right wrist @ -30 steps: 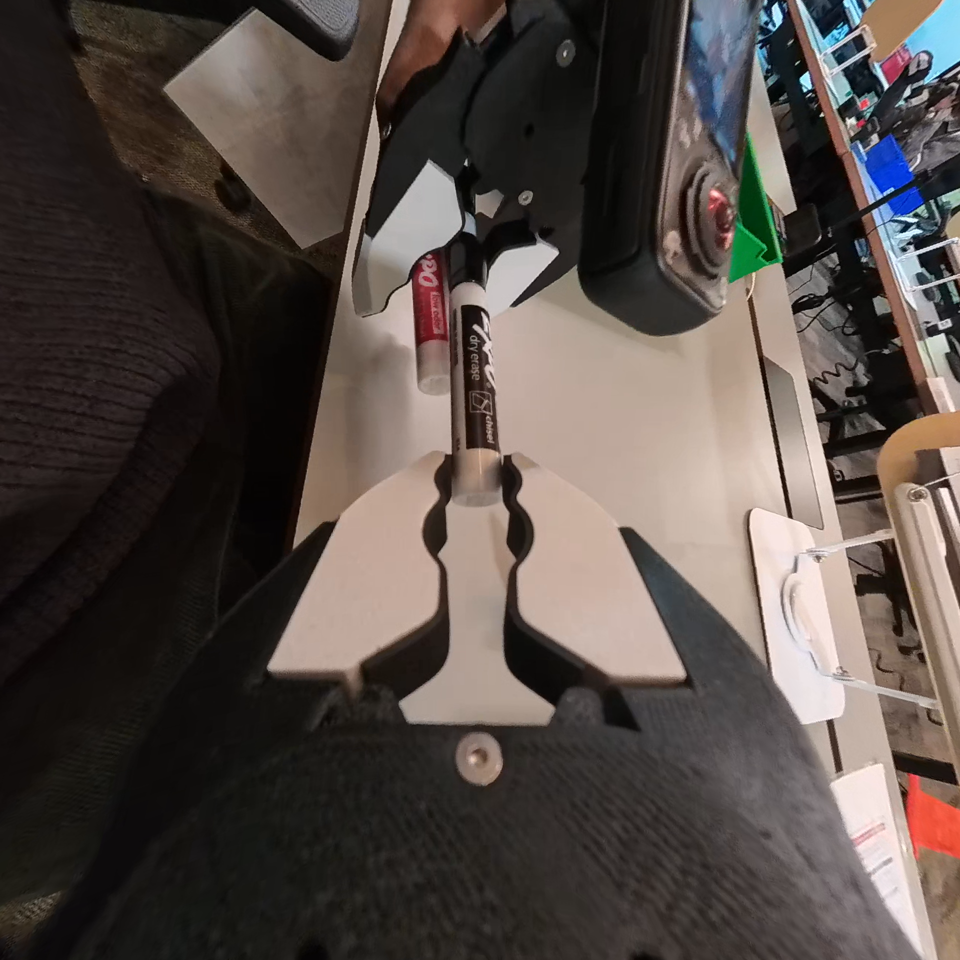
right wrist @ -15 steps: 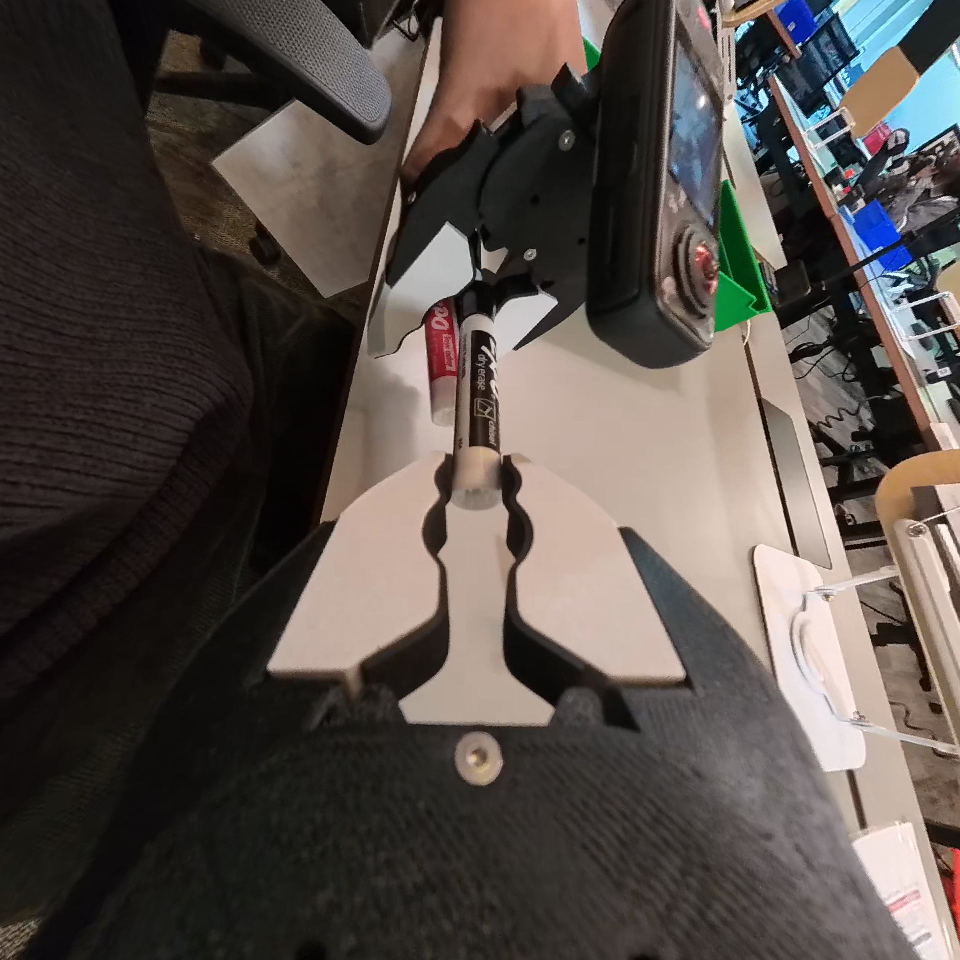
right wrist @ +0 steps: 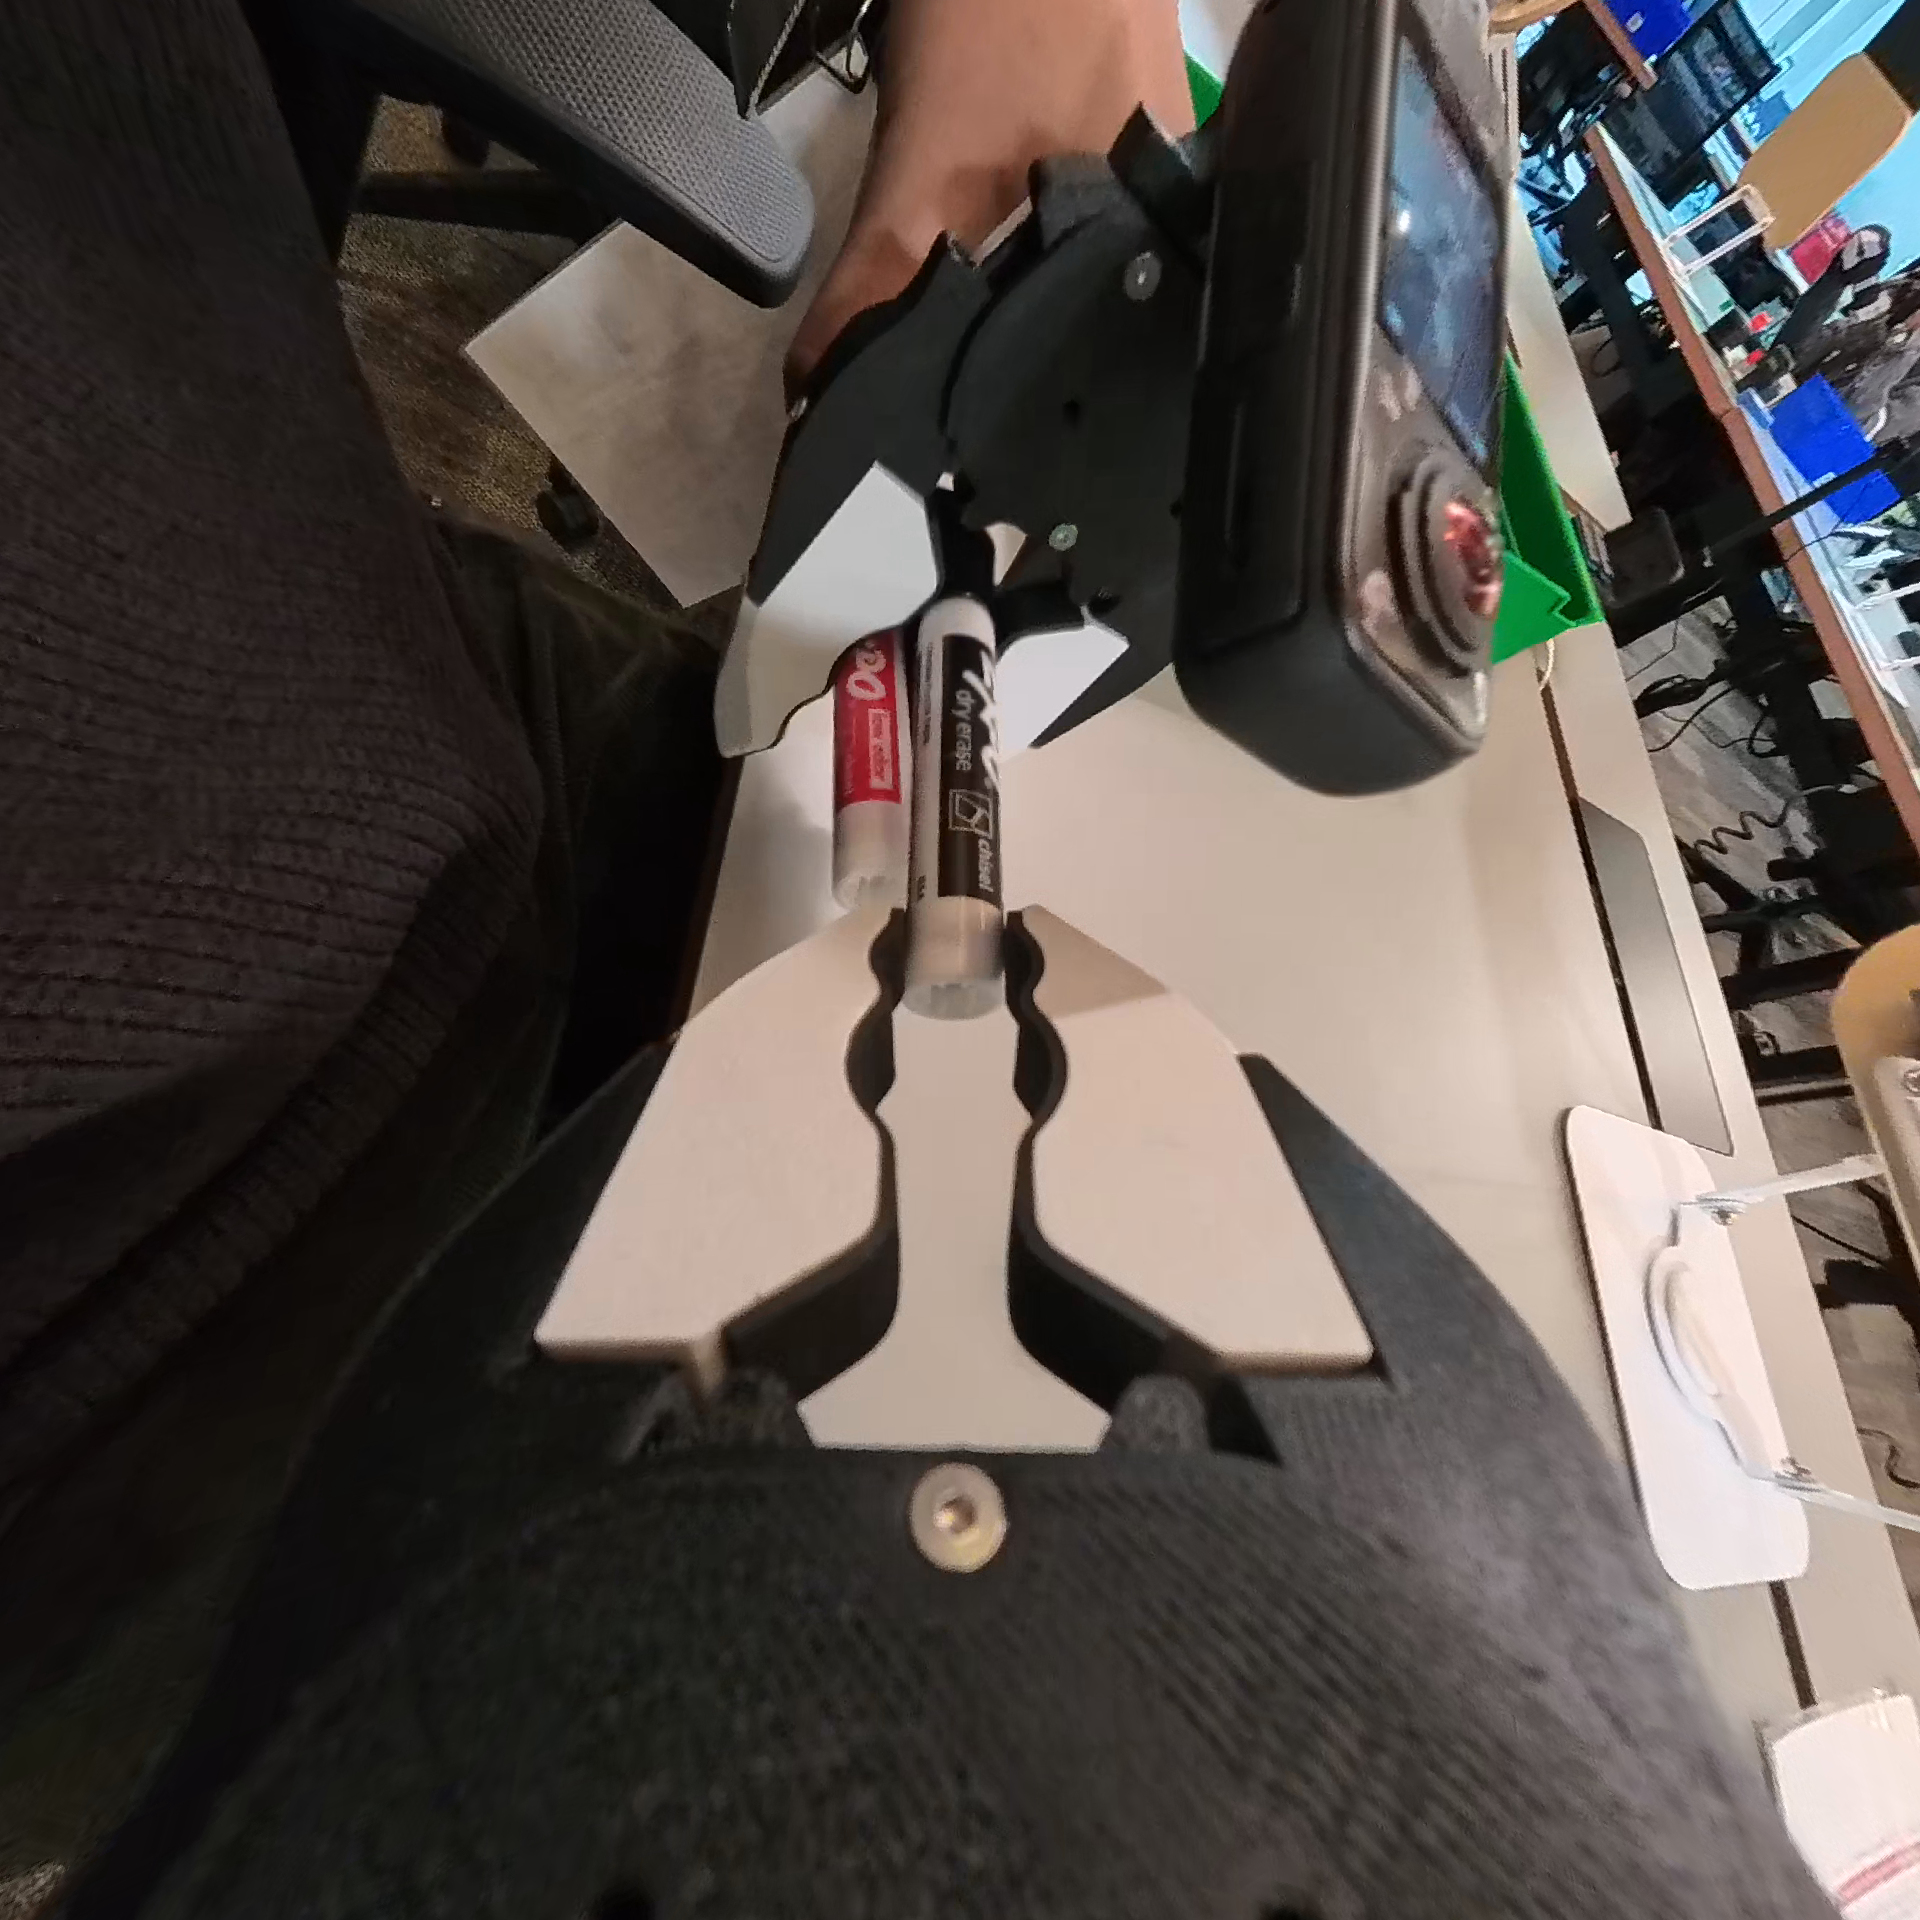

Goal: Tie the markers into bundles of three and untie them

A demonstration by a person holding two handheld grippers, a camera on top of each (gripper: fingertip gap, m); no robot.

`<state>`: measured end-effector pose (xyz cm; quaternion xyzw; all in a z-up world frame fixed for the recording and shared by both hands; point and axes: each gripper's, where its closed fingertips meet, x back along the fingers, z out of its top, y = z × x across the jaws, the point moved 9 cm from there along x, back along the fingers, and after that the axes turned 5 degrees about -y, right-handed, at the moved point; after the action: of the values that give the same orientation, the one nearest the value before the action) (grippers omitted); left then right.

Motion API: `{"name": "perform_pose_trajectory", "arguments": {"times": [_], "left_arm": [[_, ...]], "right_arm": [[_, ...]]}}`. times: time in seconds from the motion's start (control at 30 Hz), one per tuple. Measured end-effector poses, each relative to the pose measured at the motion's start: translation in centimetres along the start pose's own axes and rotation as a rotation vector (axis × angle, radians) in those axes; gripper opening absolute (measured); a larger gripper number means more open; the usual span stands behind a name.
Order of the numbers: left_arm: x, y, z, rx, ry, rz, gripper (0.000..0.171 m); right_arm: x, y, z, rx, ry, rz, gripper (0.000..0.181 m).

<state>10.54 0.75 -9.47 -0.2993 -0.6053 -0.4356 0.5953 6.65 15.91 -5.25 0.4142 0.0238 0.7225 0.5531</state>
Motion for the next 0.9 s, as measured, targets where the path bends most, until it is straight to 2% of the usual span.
{"name": "perform_pose_trajectory", "arguments": {"times": [0.2, 0.33, 0.43, 0.57, 0.7, 0.9], "left_arm": [[-0.1, -0.2, 0.1, 0.007, -0.001, -0.001, 0.04], [0.0, -0.8, -0.4, 0.043, 0.002, 0.0, 0.04], [0.3, -1.2, -0.8, 0.067, 0.01, 0.007, 0.04], [0.8, -1.7, -1.0, 0.091, 0.029, 0.019, 0.04], [1.0, -1.7, -1.0, 0.107, 0.04, 0.019, 0.04], [0.7, -1.5, -0.6, 0.088, 0.036, 0.025, 0.04]], "right_arm": [[-0.7, -0.4, -0.2, 0.0, 0.001, -0.056, 0.02], [-0.4, 0.0, -0.3, -0.063, 0.016, -0.051, 0.04], [0.0, 0.7, -0.9, -0.12, 0.027, -0.07, 0.041], [0.0, 2.4, -2.1, -0.262, -0.008, -0.15, 0.023], [-0.4, 2.8, -2.7, -0.348, -0.025, -0.146, 0.0], [-1.4, 2.0, -1.6, -0.316, -0.034, -0.133, 0.0]]}}
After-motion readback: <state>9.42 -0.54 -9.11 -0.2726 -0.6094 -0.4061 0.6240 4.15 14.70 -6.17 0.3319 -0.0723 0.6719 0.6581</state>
